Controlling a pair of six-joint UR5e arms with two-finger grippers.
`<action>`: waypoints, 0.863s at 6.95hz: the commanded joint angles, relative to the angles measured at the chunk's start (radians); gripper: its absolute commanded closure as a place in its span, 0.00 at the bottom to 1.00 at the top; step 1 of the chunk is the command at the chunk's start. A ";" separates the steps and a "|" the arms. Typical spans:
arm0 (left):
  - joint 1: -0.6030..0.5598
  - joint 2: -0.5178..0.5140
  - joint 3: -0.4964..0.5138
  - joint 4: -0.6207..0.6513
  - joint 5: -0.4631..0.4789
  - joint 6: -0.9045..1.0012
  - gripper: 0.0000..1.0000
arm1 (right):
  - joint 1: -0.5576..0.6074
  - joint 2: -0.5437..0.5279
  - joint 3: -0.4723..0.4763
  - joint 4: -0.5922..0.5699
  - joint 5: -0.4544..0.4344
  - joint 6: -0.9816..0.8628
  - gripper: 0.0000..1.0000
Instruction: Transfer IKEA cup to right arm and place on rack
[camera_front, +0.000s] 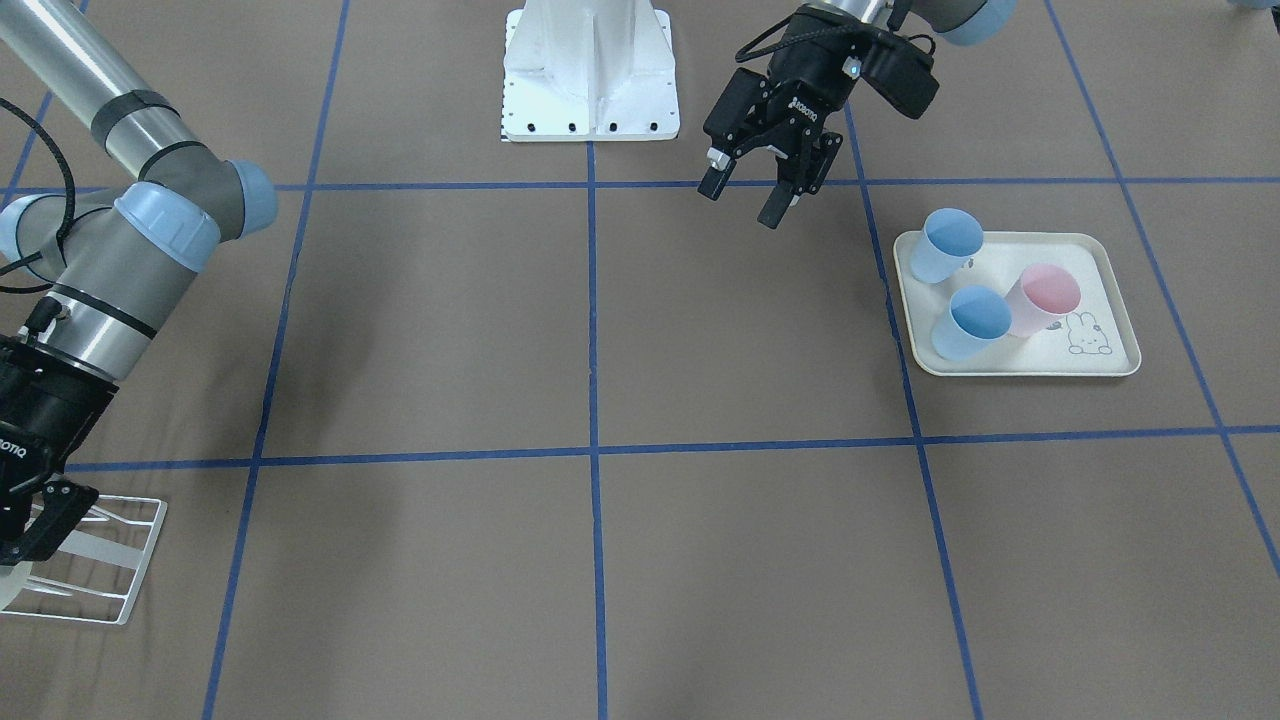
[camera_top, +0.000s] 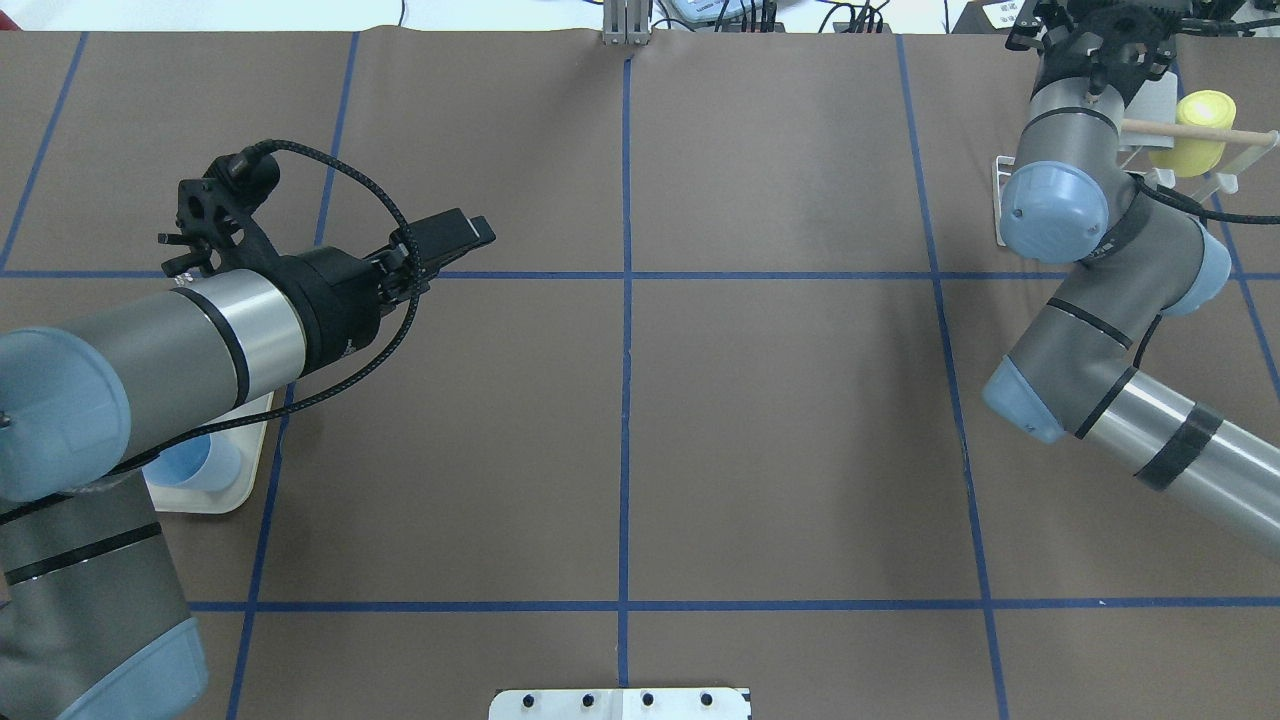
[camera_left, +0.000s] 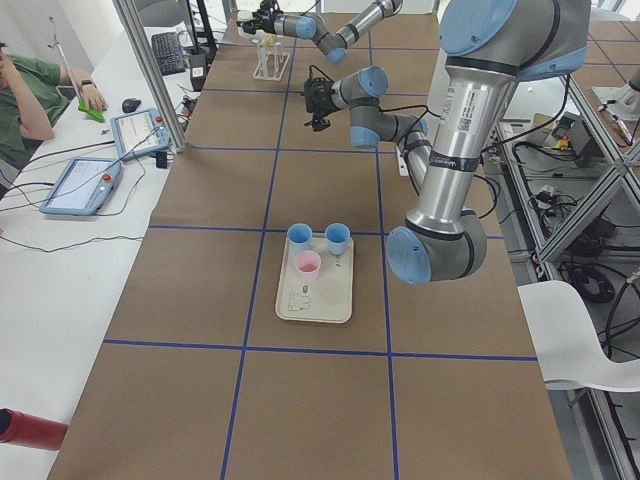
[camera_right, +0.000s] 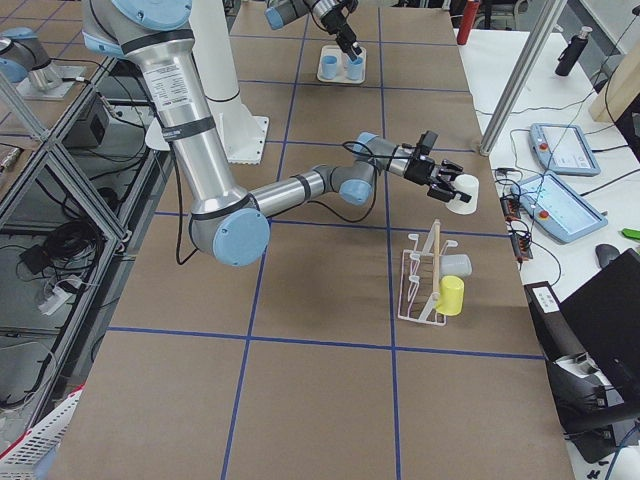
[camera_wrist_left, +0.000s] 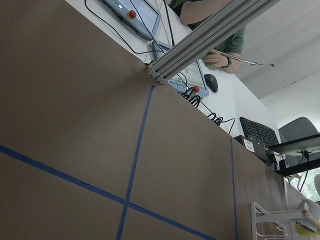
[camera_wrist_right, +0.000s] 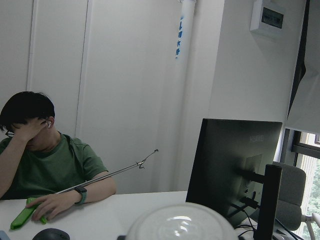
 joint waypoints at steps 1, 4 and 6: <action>-0.027 0.004 -0.093 0.247 -0.021 0.154 0.00 | 0.011 -0.013 -0.020 0.001 0.004 0.001 1.00; -0.080 0.024 -0.153 0.437 -0.024 0.315 0.00 | 0.017 -0.014 -0.034 0.001 0.054 0.004 1.00; -0.080 0.032 -0.152 0.437 -0.024 0.319 0.00 | 0.040 -0.016 -0.043 -0.001 0.108 0.007 1.00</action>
